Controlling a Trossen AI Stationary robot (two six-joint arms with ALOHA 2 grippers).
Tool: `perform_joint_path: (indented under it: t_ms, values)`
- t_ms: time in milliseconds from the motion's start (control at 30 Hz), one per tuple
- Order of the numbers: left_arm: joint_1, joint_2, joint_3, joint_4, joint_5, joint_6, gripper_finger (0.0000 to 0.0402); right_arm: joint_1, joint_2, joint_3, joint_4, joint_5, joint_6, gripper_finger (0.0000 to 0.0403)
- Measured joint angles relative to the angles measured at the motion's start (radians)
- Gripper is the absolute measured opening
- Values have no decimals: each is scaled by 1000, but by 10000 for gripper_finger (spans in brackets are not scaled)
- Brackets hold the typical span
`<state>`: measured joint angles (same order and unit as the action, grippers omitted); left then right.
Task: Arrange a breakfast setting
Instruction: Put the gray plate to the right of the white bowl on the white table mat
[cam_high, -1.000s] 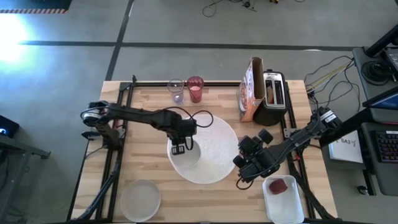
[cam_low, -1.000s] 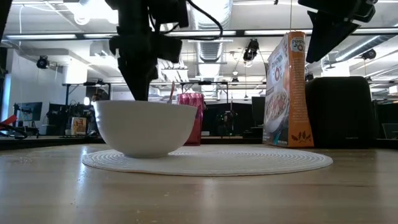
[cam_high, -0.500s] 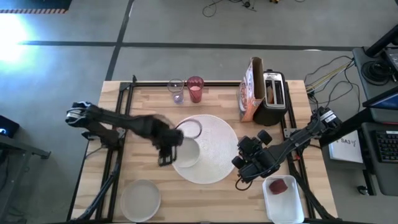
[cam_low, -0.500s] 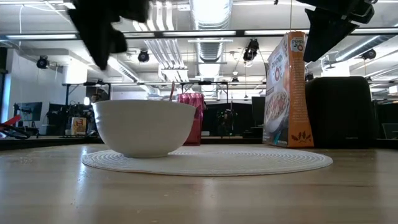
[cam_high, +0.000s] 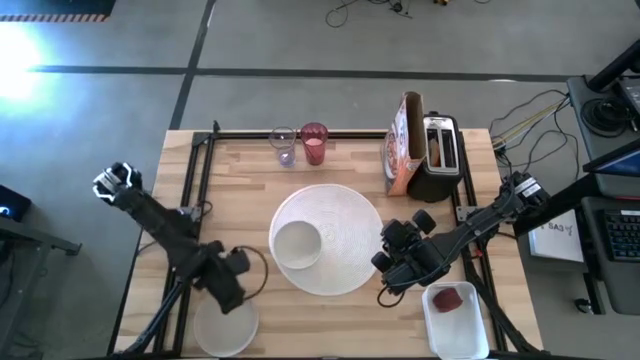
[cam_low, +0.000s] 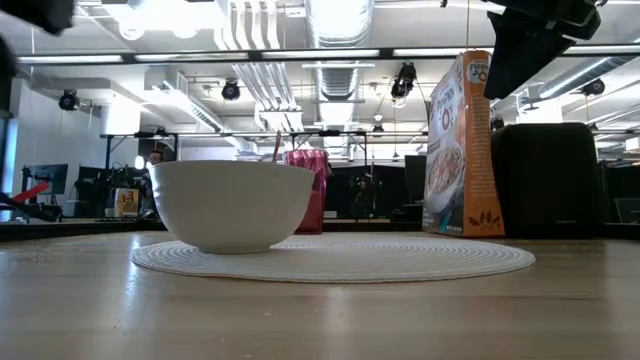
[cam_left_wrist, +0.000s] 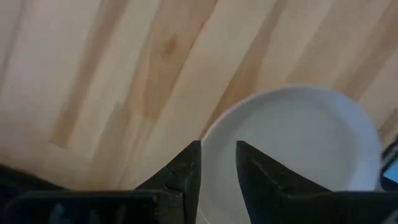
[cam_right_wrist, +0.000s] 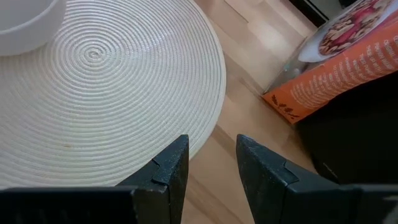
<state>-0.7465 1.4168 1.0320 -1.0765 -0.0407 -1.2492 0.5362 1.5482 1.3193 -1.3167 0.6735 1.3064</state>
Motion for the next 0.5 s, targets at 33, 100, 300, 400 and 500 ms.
perform_joint_path:
  t_ms: [33, 100, 300, 400, 500]
  values:
    - [-23, 6, -10, 8, 0, -28, 83, 0, 0, 0, 1, 0, 0, 123]
    - [-56, 20, -29, 39, -1, -55, 83, 0, 0, 0, 6, 0, 1, 123]
    - [-104, 82, -75, 52, -14, -72, 87, 0, 0, 0, 22, 0, 0, 123]
    - [-104, 106, -112, 77, -14, -59, 91, 0, 0, 0, 24, 0, 1, 123]
    - [-104, 114, -141, 140, -13, -45, 93, 0, 0, 0, 26, 0, 0, 123]
